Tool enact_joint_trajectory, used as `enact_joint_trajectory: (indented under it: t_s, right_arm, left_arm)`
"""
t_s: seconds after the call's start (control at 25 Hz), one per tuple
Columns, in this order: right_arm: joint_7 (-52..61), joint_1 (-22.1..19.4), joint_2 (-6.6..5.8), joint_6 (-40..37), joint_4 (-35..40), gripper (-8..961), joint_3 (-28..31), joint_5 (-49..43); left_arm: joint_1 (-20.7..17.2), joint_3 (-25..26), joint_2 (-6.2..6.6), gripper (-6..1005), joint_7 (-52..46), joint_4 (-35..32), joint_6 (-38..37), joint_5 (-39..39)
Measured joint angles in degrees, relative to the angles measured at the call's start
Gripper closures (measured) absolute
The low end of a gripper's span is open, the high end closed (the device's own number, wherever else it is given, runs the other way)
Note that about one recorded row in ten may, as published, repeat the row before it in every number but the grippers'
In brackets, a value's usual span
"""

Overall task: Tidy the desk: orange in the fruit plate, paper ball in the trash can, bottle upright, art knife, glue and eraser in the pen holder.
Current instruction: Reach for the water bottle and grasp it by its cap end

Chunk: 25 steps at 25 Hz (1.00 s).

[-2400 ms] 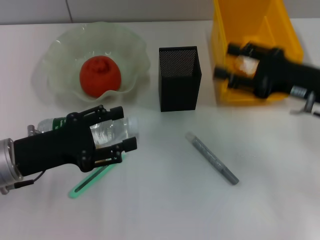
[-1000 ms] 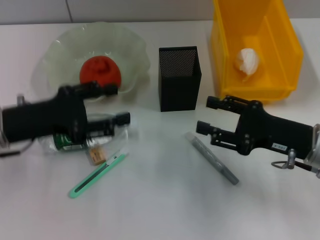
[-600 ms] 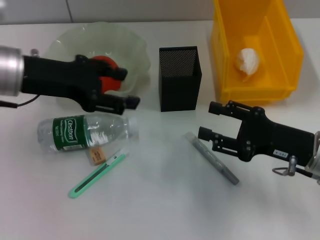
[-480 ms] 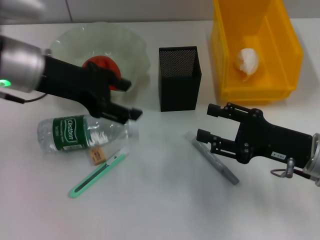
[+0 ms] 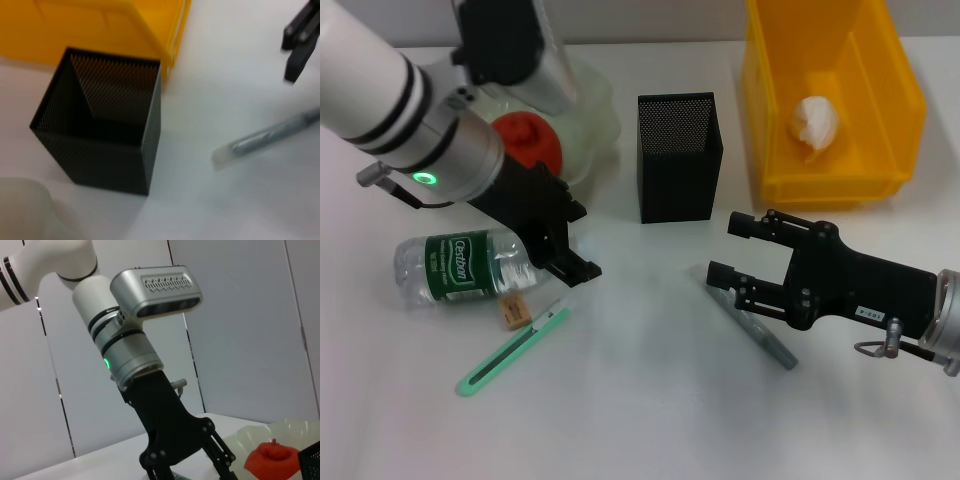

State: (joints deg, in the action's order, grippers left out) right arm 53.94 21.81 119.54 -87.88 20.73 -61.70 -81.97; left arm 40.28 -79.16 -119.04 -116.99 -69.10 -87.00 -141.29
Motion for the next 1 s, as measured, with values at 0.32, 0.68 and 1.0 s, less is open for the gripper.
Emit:
enact_joint_trajectory:
  t_s: [0.32, 0.68, 1.0]
  right_arm:
    - [-0.04, 0.46, 0.09, 0.00, -0.96, 259, 0.00, 0.13]
    - [-0.06, 0.78, 0.08, 0.00, -1.51, 259, 0.00, 0.36]
    - [-0.07, 0.88, 0.08, 0.08, -1.87, 258, 0.12, 0.42]
  left_arm:
    - [1.13, -3.56, -0.08, 223, -1.19, 1.21, 2.20, -2.67]
    - [2.19, -5.86, -0.11, 225, -1.25, 5.52, 5.95, -3.87]
    - [2.39, -8.07, -0.14, 227, -1.28, 7.36, 9.29, -4.43]
